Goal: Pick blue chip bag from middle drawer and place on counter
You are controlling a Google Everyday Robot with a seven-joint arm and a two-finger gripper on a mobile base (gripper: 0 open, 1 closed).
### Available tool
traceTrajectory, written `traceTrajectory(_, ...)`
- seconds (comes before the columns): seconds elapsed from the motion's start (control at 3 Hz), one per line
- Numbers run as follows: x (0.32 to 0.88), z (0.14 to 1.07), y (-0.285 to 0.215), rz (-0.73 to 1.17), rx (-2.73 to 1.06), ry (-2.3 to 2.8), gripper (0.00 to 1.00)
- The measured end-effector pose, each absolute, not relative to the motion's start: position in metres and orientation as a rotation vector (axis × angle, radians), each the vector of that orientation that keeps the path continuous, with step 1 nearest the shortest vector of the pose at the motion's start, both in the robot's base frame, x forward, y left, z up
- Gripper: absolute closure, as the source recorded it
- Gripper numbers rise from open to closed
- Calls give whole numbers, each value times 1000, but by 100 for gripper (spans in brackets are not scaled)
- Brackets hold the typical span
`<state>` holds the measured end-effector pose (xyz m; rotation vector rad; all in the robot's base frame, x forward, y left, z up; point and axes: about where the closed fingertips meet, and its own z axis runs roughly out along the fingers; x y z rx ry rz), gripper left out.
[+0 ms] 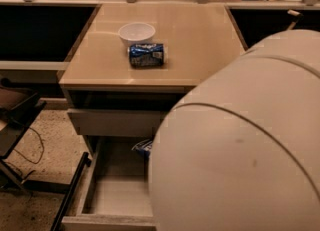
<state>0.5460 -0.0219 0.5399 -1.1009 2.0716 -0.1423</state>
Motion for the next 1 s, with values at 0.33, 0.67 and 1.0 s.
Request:
traceTrajectory(0.33, 546, 540, -22, -142, -1101, 2072, 100)
traceTrajectory(0.67, 540, 560, -37, -158, -1066, 2086, 100)
traceTrajectory(1.0, 513, 574, -74, -246, -1101, 2103, 100)
